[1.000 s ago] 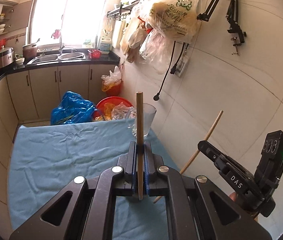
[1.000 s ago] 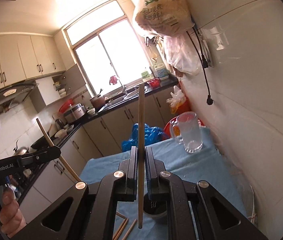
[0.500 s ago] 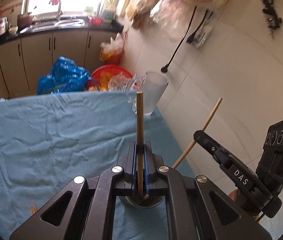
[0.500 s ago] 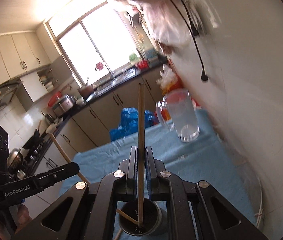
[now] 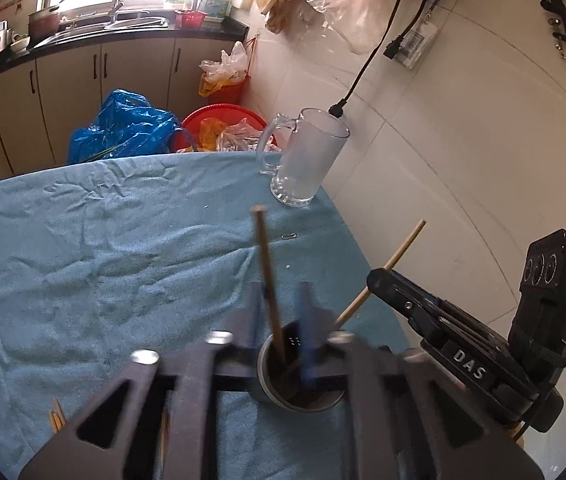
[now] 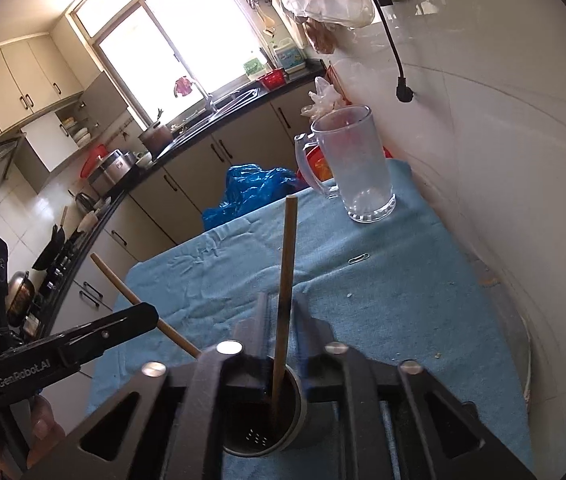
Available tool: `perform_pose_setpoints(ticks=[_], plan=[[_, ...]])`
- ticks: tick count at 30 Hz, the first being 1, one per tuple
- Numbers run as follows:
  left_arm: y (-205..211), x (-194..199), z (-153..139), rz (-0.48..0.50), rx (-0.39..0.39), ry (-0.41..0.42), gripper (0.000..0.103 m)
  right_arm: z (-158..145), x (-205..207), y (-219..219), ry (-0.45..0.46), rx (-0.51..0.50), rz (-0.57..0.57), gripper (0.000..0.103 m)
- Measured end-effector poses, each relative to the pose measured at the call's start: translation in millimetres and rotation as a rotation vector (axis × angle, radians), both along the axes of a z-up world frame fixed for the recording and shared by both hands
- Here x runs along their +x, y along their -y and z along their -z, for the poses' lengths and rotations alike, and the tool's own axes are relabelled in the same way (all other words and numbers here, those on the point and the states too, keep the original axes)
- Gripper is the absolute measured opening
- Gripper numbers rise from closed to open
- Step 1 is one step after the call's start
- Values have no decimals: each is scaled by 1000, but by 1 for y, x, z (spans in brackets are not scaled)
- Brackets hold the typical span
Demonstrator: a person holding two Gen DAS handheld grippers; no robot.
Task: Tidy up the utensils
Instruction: 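Lower the chopstick into the cup and open the left gripper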
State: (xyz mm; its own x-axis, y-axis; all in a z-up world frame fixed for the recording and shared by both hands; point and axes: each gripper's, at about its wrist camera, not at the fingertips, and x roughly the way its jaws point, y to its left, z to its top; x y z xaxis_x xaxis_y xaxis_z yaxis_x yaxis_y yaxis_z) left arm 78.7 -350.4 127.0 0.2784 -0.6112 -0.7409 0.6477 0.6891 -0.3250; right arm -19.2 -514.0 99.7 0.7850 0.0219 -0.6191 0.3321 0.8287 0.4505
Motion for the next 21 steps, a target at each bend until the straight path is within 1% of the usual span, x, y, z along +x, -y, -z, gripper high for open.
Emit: perform_pose_setpoints(ticks=[1,2,3,5,8,10,14,16,19,21], plan=[[-3,-2,-3,-8,-12,12,40,-3,-3,0,9,-5,7,39],[-5,-4,-8,-11,-18,24,41,-5,-5,-1,15,-11,15,43],[-6,-6,-11,-10,-20,29,42,-10,-9,-1,28,-24,25,46],[-11,-11,-20,-7,-34,35,43,-15,-17,-2,39,-34,37,46],[-22,-17,-30,-24,-48,47,50,-24,-29,-3,57,-38,52,48],[-33,-23,-37,-36,-63,59,53,-29,-41,-5,66,-56,70,56],[-54,-35,-46,-53,-81,75,55,-36,-61,-17,74,-94,98,66],[-66,-41,-49,-68,-91,88,61,-38,-69,-24,72,-107,110,74],[-83,-50,-50,-83,-101,105,67,-38,-80,-37,57,-147,135,81],[-97,-59,-48,-99,-99,124,71,-37,-86,-48,46,-184,161,85]])
